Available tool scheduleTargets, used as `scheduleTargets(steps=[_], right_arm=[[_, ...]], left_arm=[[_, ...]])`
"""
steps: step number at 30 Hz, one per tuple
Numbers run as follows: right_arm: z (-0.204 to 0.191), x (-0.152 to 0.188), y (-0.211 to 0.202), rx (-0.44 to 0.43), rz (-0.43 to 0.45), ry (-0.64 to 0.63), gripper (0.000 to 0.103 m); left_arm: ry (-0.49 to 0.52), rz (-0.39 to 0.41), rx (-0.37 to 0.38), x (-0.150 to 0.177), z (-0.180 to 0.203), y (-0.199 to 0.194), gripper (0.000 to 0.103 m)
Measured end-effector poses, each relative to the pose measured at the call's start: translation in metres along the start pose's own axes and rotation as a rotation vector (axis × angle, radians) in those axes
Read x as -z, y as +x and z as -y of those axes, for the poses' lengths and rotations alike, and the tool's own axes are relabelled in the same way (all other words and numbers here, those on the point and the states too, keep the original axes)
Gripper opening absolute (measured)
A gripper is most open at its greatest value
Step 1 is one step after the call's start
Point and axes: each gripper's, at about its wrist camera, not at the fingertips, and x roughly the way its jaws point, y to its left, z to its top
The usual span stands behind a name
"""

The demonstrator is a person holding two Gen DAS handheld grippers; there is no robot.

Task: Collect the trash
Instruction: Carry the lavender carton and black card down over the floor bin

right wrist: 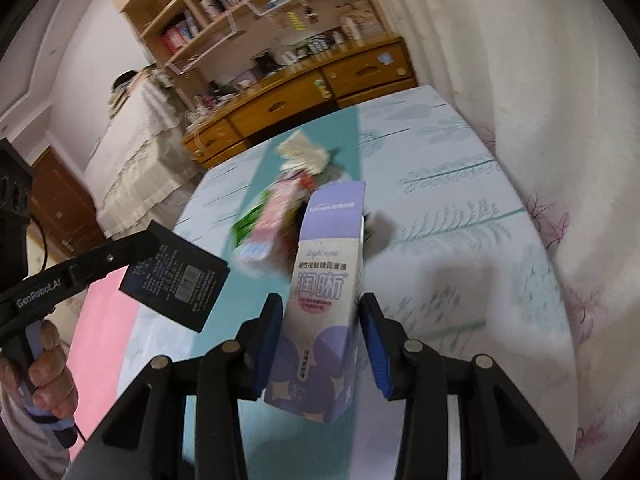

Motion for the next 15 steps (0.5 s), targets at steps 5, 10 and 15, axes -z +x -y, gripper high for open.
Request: scheduleTargets(steps=[5, 10, 15], right_arm=[[-0.033, 0.04, -0.03, -0.064, -0.023, -0.055, 0.04], [-0.066, 0.093, -0.056, -0.112, -0.044, -0.13, 0.04], [-0.095, 0.153, -0.067, -0.112, -0.086, -0.254, 0.04]], left_arm=[[0.002, 0.004, 0.007, 0.052, -0.001, -0.05, 0.007], [0.016, -0.008, 0.031, 0.113, 0.001, -0.087, 0.007], [0.017, 0.003, 0.053, 0.179, 0.0, -0.113, 0.007]])
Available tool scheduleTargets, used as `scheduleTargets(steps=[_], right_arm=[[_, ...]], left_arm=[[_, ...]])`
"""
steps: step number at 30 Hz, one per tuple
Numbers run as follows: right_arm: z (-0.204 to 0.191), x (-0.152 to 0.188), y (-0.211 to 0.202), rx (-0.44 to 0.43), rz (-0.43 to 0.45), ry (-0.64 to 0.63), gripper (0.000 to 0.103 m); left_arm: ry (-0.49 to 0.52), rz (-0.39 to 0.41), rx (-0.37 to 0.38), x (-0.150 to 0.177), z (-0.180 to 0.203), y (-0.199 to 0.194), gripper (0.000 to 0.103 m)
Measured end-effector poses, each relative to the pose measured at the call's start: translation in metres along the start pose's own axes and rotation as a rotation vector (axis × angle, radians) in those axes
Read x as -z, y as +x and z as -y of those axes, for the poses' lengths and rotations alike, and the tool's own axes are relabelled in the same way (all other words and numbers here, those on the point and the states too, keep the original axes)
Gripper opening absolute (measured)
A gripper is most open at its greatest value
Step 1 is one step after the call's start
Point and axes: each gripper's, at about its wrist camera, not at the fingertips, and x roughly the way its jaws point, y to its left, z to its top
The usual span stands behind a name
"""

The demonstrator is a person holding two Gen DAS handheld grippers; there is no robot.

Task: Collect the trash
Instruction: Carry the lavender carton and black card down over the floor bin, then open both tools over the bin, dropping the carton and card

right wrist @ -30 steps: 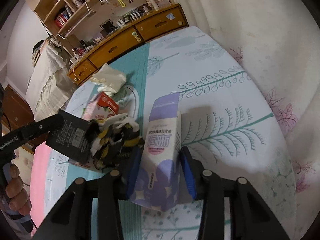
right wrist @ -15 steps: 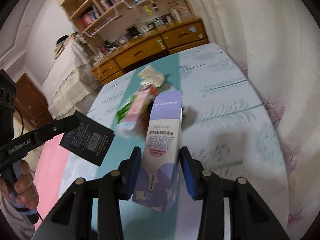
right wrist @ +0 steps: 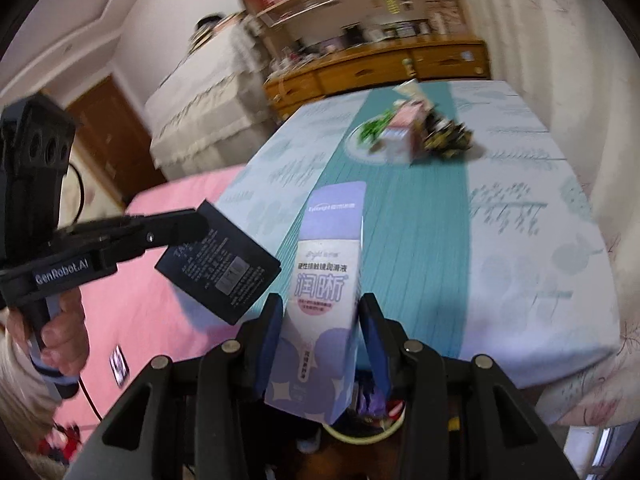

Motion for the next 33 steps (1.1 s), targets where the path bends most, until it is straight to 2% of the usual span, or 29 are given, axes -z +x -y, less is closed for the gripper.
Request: scheduleTargets(steps=[6, 11, 14, 19, 24, 31, 33], right_arm=[[-0.029, 0.059, 0.026, 0.005, -0.104, -0.093, 0.04], [-0.027, 0.1, 0.071, 0.001, -0.224, -0.091, 0.04], [-0.021, 0.117, 0.102, -0.005, -0.29, -0.096, 0.04], [0.0, 0.13, 0.151, 0.042, -0.349, -0.117, 0.04], [0.021, 0.139, 0.198, 0.068, -0.356, -0.12, 0.04], [0.042, 0.16, 0.243, 0.096, -0.364, -0.052, 0.04], [0.048, 0.166, 0.255, 0.107, -0.382, -0.037, 0.04]], left_arm=[[-0.002, -0.006, -0.006, 0.076, -0.002, 0.003, 0.007], [-0.022, -0.065, -0.033, 0.122, -0.011, 0.041, 0.007], [-0.029, -0.091, -0.078, 0.147, -0.018, 0.071, 0.007], [-0.039, -0.128, -0.093, 0.172, -0.027, 0.118, 0.007], [-0.025, -0.141, -0.131, 0.19, -0.034, 0.165, 0.007], [-0.045, -0.179, -0.171, 0.207, -0.055, 0.218, 0.008], [-0.07, -0.203, -0.162, 0.212, -0.063, 0.23, 0.009]])
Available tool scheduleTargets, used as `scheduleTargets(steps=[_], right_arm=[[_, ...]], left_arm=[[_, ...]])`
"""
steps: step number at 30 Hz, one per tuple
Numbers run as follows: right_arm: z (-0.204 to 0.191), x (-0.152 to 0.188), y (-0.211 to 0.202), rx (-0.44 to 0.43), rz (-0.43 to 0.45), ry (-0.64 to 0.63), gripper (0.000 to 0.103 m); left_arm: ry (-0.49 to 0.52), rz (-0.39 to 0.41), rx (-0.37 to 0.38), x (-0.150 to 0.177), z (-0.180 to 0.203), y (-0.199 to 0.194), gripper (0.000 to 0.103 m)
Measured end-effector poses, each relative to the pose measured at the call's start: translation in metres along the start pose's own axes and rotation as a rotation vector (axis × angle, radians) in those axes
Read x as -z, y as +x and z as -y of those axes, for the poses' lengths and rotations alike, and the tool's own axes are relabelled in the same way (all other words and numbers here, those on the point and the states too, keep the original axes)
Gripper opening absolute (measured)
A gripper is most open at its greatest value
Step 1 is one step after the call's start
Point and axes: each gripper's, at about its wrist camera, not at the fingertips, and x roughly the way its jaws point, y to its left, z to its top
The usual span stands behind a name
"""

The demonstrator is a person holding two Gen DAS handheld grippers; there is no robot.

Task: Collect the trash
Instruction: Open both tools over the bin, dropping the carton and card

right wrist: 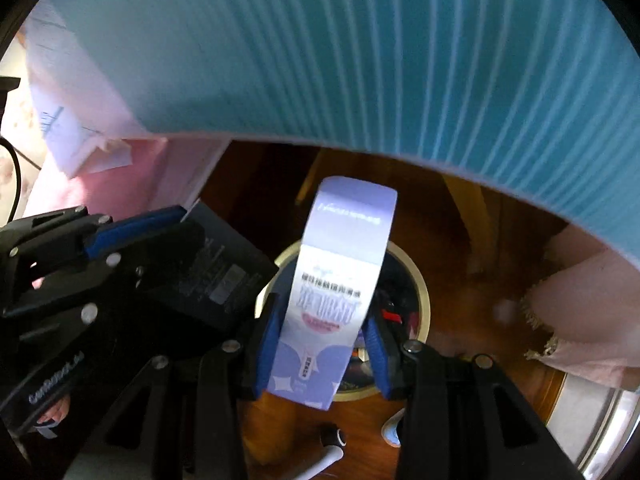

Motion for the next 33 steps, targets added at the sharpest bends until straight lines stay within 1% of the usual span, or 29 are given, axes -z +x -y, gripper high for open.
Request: scheduleTargets(steps=[2, 3, 4, 5, 6, 7, 9, 10, 12, 15, 24, 33], right_arm=[[0.001, -0.001, 0.01, 0.004, -0.012, 0.017, 0.04], [0.003, -0.001, 0.015, 0.004, -0.021, 0.035, 0.04], [0.005, -0.001, 0.019, -0.002, -0.03, 0.05, 0.04], [0.004, -0.001, 0.023, -0.007, -0.04, 0.065, 0.041], [0.007, 0.0, 0.025, -0.008, -0.043, 0.08, 0.043], [0.009, 0.0, 0.027, -0.008, -0.043, 0.091, 0.05], [0.014, 0.001, 0.031, -0.004, -0.037, 0.121, 0.055], [0.017, 0.001, 0.033, -0.006, -0.037, 0.137, 0.055], [0.023, 0.004, 0.036, -0.01, -0.041, 0.176, 0.055], [0.029, 0.007, 0.04, -0.007, -0.044, 0.203, 0.055], [0.032, 0.009, 0.045, 0.026, -0.044, 0.231, 0.055], [0.031, 0.008, 0.044, 0.032, -0.041, 0.235, 0.055]], left_arm=[[-0.018, -0.021, 0.003, 0.0, -0.003, 0.01, 0.011], [-0.029, -0.035, 0.01, 0.001, -0.005, 0.015, 0.019], [-0.035, -0.043, 0.009, 0.002, -0.006, 0.017, 0.032], [-0.038, -0.047, 0.005, 0.0, -0.005, 0.02, 0.039], [-0.037, -0.048, -0.003, 0.001, -0.004, 0.021, 0.052], [-0.034, -0.046, -0.011, 0.001, -0.003, 0.023, 0.062], [-0.029, -0.045, -0.028, 0.003, -0.002, 0.024, 0.067], [-0.031, -0.051, -0.032, 0.004, -0.002, 0.026, 0.071], [-0.038, -0.059, -0.042, 0.006, -0.002, 0.029, 0.073], [-0.049, -0.07, -0.053, 0.008, -0.009, 0.035, 0.073], [-0.065, -0.081, -0.065, 0.007, -0.012, 0.044, 0.075], [-0.064, -0.077, -0.07, 0.005, -0.01, 0.043, 0.075]])
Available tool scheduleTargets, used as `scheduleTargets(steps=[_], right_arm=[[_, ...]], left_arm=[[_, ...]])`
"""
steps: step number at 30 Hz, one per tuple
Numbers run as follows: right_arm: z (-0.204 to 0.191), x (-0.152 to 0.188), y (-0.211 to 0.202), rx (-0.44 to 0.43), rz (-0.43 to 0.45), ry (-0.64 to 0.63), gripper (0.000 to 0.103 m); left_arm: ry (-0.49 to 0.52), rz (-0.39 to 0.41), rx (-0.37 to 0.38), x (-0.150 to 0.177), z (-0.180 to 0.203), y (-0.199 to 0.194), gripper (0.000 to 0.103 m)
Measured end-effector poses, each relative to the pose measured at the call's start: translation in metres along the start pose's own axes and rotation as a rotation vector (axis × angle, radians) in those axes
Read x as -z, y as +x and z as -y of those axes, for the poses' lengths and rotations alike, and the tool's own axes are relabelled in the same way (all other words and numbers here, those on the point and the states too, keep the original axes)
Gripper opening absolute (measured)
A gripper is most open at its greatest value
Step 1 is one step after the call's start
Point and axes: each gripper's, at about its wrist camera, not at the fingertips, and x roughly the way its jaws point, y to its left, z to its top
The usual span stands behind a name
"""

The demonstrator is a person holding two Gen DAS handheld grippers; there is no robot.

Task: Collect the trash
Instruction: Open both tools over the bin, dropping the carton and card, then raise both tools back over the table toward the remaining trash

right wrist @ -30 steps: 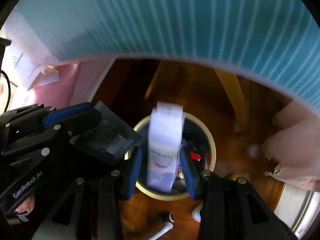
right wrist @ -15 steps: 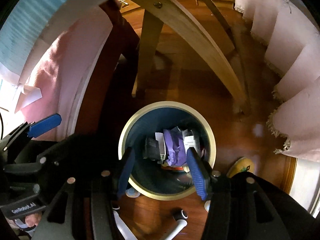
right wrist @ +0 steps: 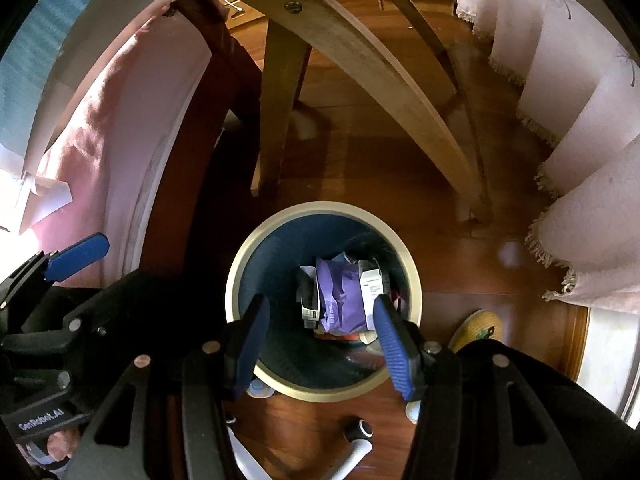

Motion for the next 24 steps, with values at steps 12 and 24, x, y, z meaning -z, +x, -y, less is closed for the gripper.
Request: scheduleTargets(steps=[12, 24], right_arm=[[-0.009, 0.009, -0.024, -0.005, 0.044, -0.02, 0.055], [-0.04, 0.042, -0.108, -0.038, 0.22, -0.156, 0.055]], left_arm=[[0.011, 0.079, 0.019, 0.002, -0.002, -0.025, 0.075], [0.049, 0.226, 0.069, 0.014, -0.002, -0.109, 0.075]])
